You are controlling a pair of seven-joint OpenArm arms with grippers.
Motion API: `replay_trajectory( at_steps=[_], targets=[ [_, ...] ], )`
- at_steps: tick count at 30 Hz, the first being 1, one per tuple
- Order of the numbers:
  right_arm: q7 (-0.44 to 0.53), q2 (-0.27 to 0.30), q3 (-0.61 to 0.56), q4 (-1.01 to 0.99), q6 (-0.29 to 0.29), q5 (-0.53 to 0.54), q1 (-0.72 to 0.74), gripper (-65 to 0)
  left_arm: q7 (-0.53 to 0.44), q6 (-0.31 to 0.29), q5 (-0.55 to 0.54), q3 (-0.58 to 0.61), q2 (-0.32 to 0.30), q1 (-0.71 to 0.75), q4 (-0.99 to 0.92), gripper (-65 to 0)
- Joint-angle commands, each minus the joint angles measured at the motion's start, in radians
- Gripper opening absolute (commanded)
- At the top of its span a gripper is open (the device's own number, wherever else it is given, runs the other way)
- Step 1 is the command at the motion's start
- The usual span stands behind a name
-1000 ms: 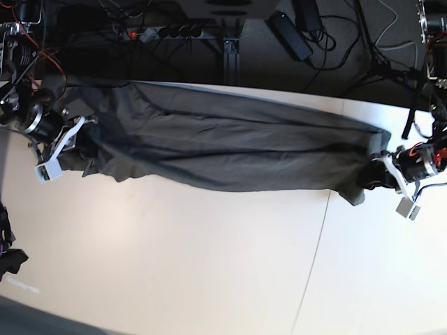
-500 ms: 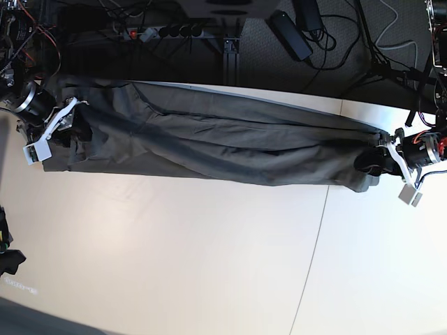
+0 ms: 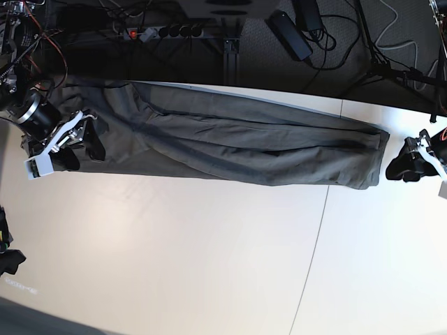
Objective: Fold the T-shirt properly
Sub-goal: 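Release and regrasp the strip's hem end with the left gripper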
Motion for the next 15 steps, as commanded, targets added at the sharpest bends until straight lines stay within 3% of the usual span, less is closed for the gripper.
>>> replay_trajectory(
  at_steps=[1, 6, 15],
  targets=[
    [0.021, 0.005, 0.011, 0.013, 0.071, 0.012, 0.004, -27.3, -0.042, -0.016, -0.003, -0.007, -0.01, 0.001, 0.013, -19.4],
    [0.01, -0.04, 0.01, 0.013, 0.072, 0.012, 0.0, -27.3, -0.176, -0.016, 0.098, -0.007, 0.025, 0.031, 0.013, -17.9],
    [-0.002, -0.046, 0.009, 0.013, 0.072, 0.034, 0.0, -27.3, -0.167, -0.016, 0.039, -0.002, 0.079, 0.028, -0.12, -17.9]
  ],
)
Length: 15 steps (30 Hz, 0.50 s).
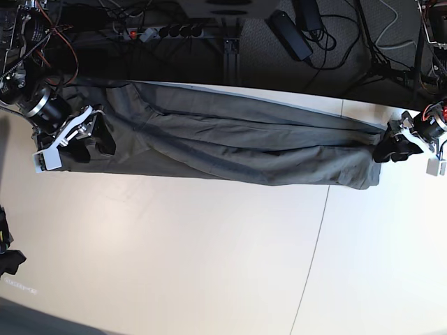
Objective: Fold the T-shirt properly
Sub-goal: 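Release and regrasp the strip's hem end with the left gripper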
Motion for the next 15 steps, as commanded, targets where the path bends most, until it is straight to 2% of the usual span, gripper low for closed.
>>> replay_trajectory(
  at_steps=[1, 5, 8, 15],
  targets=[
    [0.021, 0.014, 0.009, 0.014, 0.072, 0.016, 0.005, -27.3, 0.004, -0.016, -0.024, -0.006, -0.015, -0.01, -0.009, -17.9],
    [0.003, 0.013, 0.009, 0.014, 0.072, 0.016, 0.005, -27.3, 0.018, -0.016, -0.064, -0.006, -0.015, -0.01, -0.031, -17.9],
    [0.004, 0.013, 0.009, 0.014, 0.072, 0.016, 0.005, -27.3, 0.064, -0.016, -0.121, -0.006, -0.015, -0.01, -0.031, -17.9],
    [0.003, 0.013, 0.009, 0.014, 0.072, 0.016, 0.005, -27.3, 0.089, -0.016, -0.137, 0.039, -0.013, -0.01, -0.031, -18.0]
  ],
)
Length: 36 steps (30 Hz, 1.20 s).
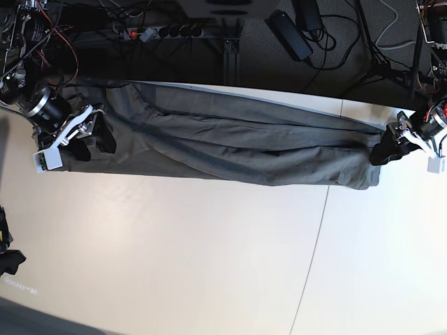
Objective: Fold the T-shirt properly
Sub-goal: 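Release and regrasp the strip's hem end with the left gripper, then carry the hem end with the left gripper toward the right gripper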
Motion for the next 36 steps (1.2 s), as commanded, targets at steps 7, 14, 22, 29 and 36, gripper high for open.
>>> replay_trajectory(
  at_steps=[7, 14, 22, 29, 36],
  targets=[
    [0.019, 0.013, 0.009, 0.014, 0.072, 0.016, 0.005, -27.3, 0.008, -0.016, 0.058, 0.123, -0.013, -0.002, 0.006, -18.2],
    [0.019, 0.013, 0.009, 0.014, 0.072, 0.015, 0.005, -27.3, -0.194, -0.016, 0.166, 0.13, 0.017, -0.014, 0.006, -63.5],
    [0.019, 0.014, 0.01, 0.014, 0.071, 0.011, 0.008, -27.3, -0.201, -0.016, 0.343, 0.131, 0.071, -0.238, 0.006, -65.0],
    [0.019, 0.014, 0.017, 0.014, 0.071, 0.011, 0.008, -27.3, -0.216, -0.016, 0.443, 0.153, 0.08, -0.495, -0.131, -65.0],
    [0.019, 0.013, 0.044, 0.014, 0.071, 0.013, 0.008, -27.3, -0.311, -0.016, 0.588, 0.256, 0.08, -0.723, -0.33, -65.0]
  ],
)
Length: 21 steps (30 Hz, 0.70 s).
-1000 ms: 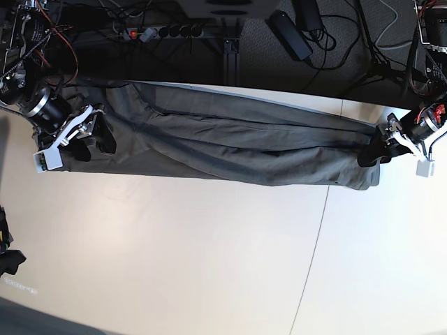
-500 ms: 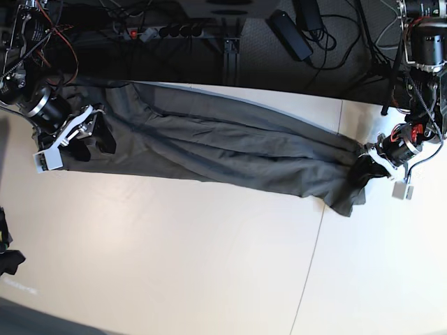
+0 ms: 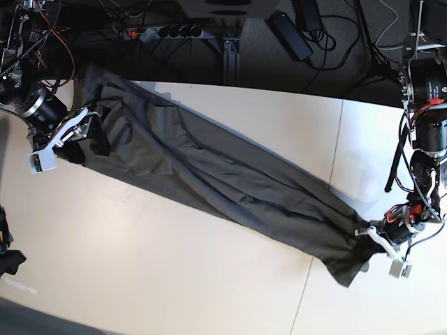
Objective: Fold the T-shirt properly
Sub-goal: 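Carry the hem end with the left gripper toward the right gripper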
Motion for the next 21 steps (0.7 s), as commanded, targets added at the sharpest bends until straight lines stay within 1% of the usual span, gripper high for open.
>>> replay_trajectory(
  at_steps=[1, 2, 3, 6, 7, 8, 10, 12, 15, 17, 19, 21],
  targets=[
    [0.019, 0.014, 0.01, 0.014, 0.071, 0.013, 0.007, -27.3, -0.015, -0.009, -0.028, 0.012, -0.016, -0.065, 0.018, -65.0],
    [0.019, 0.014, 0.01, 0.014, 0.071, 0.016, 0.007, -27.3, 0.018, -0.009, -0.051, 0.032, -0.016, -0.089, 0.021, -65.0],
    [0.019, 0.013, 0.01, 0.014, 0.071, 0.018, 0.007, -27.3, 0.074, -0.009, -0.096, 0.053, -0.016, -0.11, 0.031, -65.0],
    [0.019, 0.013, 0.01, 0.014, 0.071, 0.019, 0.007, -27.3, 0.31, -0.009, -0.311, 0.115, -0.01, -0.131, 0.101, -65.0],
    [0.019, 0.013, 0.01, 0.014, 0.071, 0.019, 0.007, -27.3, 0.365, -0.009, -0.341, 0.134, -0.002, -0.125, 0.135, -65.0],
    [0.02, 0.013, 0.01, 0.014, 0.071, 0.019, 0.007, -27.3, 0.388, -0.009, -0.347, 0.151, 0.006, -0.111, 0.172, -65.0],
    [0.019, 0.013, 0.01, 0.014, 0.071, 0.014, 0.006, -27.3, 0.392, -0.009, -0.357, 0.188, 0.022, -0.067, 0.254, -65.0],
    [0.02, 0.013, 0.01, 0.014, 0.071, 0.011, 0.007, -27.3, 0.395, -0.009, -0.356, 0.228, 0.051, -0.017, 0.346, -65.0],
    [0.022, 0.013, 0.01, 0.014, 0.071, 0.011, 0.007, -27.3, 0.408, -0.009, -0.342, 0.285, 0.11, 0.073, 0.497, -65.0],
    [0.022, 0.013, 0.01, 0.014, 0.071, 0.011, 0.007, -27.3, 0.407, 0.003, -0.315, 0.325, 0.15, 0.134, 0.584, -65.0],
    [0.024, 0.014, 0.01, 0.014, 0.072, 0.011, 0.007, -27.3, 0.404, 0.027, -0.285, 0.365, 0.184, 0.18, 0.644, -65.0],
    [0.024, 0.014, 0.01, 0.014, 0.072, 0.011, 0.007, -27.3, 0.395, 0.027, -0.273, 0.403, 0.212, 0.209, 0.668, -65.0]
  ],
)
